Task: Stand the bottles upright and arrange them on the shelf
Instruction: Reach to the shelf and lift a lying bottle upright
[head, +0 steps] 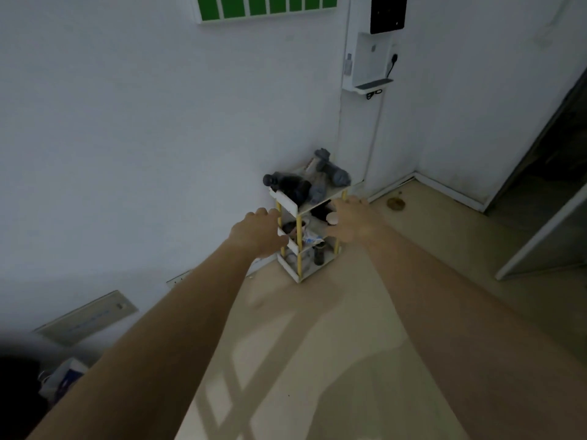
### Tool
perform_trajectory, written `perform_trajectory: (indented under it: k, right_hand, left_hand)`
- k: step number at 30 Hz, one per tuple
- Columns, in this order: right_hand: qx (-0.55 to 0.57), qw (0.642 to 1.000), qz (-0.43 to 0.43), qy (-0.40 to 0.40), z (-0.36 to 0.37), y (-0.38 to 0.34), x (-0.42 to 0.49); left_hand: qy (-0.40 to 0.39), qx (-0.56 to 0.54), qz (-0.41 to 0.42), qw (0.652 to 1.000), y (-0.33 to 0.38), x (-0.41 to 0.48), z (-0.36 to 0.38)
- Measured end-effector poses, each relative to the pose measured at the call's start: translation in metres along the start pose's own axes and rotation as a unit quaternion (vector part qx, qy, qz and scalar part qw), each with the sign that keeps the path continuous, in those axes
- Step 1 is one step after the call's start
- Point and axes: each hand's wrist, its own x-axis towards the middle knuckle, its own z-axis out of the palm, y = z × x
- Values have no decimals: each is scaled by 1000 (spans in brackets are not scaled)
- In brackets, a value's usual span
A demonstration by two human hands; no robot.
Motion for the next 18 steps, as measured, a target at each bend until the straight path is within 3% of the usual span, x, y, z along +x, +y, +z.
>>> perform_trajectory:
  k: [11, 18]
  right_hand:
    - [-13, 999, 22, -44, 6, 60, 240]
    - [-9, 993, 35, -112, 25, 111, 389]
  left_hand:
    - [-25, -46, 17, 999, -7, 261, 13]
    - [-71, -72, 25, 995, 9, 420, 28]
